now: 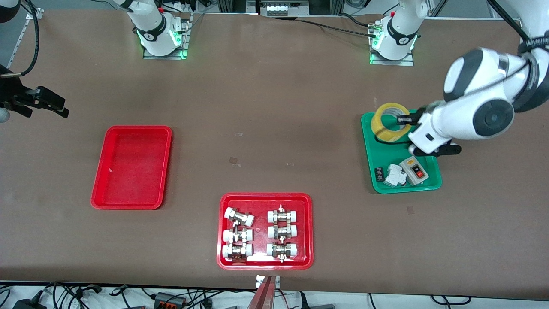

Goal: Left arm passes tape to right arm into tray
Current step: 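Grasp the tape roll rim with the left gripper and lift it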

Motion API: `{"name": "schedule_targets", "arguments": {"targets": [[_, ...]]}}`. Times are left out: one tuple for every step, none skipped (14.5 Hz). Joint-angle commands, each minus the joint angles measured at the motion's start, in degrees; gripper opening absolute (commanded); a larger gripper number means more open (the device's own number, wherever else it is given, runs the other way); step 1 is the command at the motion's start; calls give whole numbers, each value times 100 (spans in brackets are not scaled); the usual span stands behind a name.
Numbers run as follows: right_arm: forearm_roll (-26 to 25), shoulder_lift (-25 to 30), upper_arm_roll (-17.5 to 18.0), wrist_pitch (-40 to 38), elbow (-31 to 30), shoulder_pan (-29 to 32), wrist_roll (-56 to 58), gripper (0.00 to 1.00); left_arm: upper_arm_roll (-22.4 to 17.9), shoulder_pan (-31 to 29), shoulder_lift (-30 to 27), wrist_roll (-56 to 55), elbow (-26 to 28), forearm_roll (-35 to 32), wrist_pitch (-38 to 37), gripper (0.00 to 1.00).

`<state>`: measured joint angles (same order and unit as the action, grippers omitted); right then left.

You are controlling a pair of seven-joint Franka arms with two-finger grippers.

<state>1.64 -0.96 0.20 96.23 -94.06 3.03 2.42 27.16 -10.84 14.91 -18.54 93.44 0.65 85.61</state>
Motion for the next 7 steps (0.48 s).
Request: {"name": "schedule_targets", "arguments": {"targets": [[240, -53, 51, -51, 19, 119, 92, 100, 490, -15, 187, -96, -834, 652, 163, 1], [258, -123, 59, -51, 19, 93, 92, 100, 674, 159, 318, -132, -940, 934, 627, 1], [276, -211, 68, -60, 19, 75, 100, 100, 659, 527, 650, -358, -1081, 945, 1172, 1], [345, -229, 86, -51, 11, 23, 100, 100, 650, 678, 923, -622, -1169, 937, 1525, 1], [511, -334, 86, -51, 11, -117, 100, 100, 650, 775, 1117, -798, -1248, 972, 1763, 1], [739, -431, 86, -51, 11, -170, 92, 100, 659, 916, 1258, -887, -1327, 981, 2053, 1], [1081, -527, 86, -43, 2, -240, 92, 100, 659, 1039, 1390, -1010, -1345, 998, 2317, 1]]}}
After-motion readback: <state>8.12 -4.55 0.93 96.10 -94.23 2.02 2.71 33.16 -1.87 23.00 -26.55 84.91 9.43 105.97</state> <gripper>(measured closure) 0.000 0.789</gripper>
